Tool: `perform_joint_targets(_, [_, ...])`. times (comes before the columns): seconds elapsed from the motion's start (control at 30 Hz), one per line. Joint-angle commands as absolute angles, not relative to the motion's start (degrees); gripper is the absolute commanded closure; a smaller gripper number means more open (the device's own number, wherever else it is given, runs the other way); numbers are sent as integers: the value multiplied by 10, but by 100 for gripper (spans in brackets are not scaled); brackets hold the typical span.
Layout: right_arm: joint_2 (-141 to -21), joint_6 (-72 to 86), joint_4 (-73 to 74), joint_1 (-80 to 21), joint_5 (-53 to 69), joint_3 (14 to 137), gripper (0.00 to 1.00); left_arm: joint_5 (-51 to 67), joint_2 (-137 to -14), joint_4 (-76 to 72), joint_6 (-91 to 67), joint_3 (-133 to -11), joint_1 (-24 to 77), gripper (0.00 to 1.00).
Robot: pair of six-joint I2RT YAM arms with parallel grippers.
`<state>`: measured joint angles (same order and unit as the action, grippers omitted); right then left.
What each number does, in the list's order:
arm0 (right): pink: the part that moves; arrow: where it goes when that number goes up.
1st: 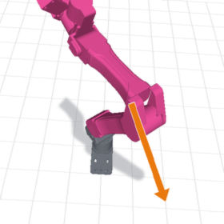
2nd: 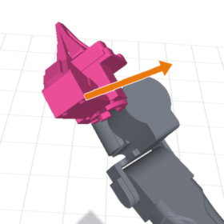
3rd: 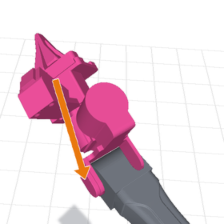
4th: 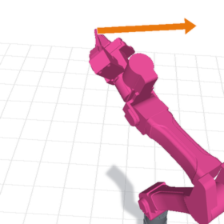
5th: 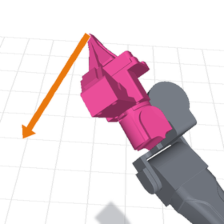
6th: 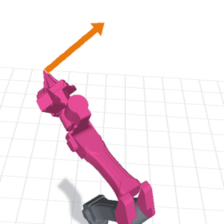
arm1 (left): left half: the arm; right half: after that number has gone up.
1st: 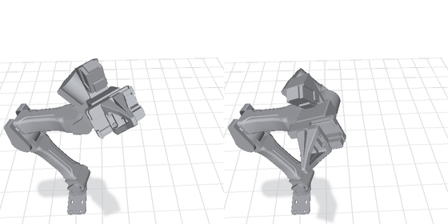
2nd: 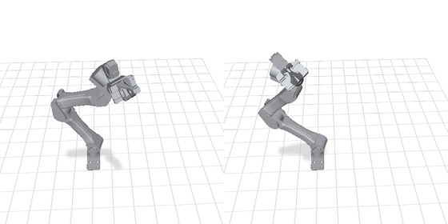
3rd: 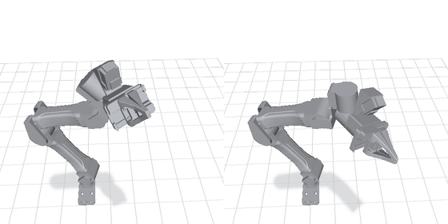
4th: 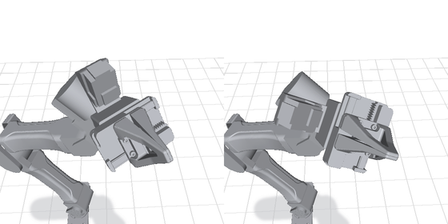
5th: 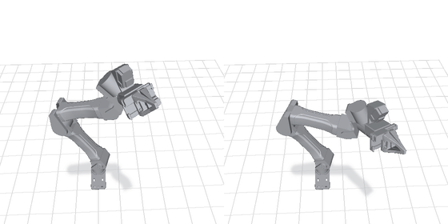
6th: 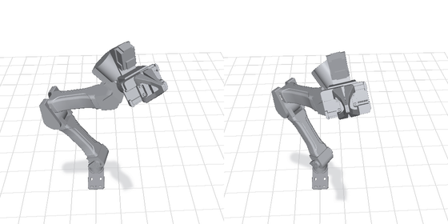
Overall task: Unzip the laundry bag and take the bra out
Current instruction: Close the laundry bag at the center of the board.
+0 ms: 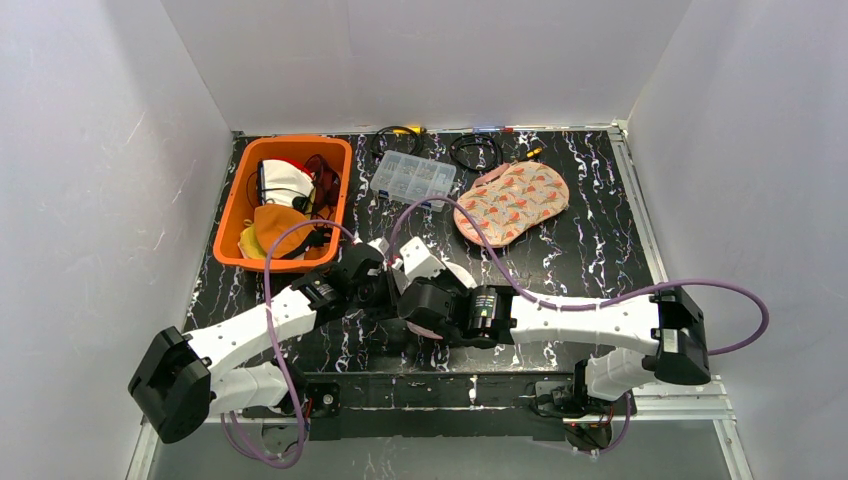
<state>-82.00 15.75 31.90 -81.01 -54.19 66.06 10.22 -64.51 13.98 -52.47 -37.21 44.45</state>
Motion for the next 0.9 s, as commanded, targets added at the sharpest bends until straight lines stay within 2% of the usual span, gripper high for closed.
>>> perform_joint_targets(0.0, [-814, 177, 276, -807, -511, 644, 94, 81, -624, 163, -513, -366, 446, 100])
perform_joint_targets(0.1, [-822, 180, 267, -807, -482, 636, 85, 77, -626, 165, -511, -366, 446, 100])
perform_joint_targets(0.23, [-794, 170, 213, -807, -396, 609, 59, 73, -632, 170, -508, -364, 446, 100])
perform_joint_targets(0.3, [-766, 162, 183, -807, -355, 590, 43, 67, -631, 175, -506, -362, 446, 100])
perform_joint_targets(0.47, [-704, 151, 156, -778, -209, 563, 20, 48, -623, 196, -500, -357, 446, 100])
perform_joint_targets(0.57, [-679, 153, 143, -746, -114, 547, 16, 32, -614, 214, -494, -357, 446, 100])
perform_joint_targets(0.67, [-659, 161, 137, -724, -103, 527, 16, 15, -600, 239, -488, -359, 446, 100])
perform_joint_targets(0.77, [-658, 193, 157, -684, -148, 513, 25, -2, -583, 265, -484, -360, 446, 100])
perform_joint_targets(0.87, [-661, 232, 140, -614, -94, 480, 36, -27, -569, 287, -479, -360, 446, 100])
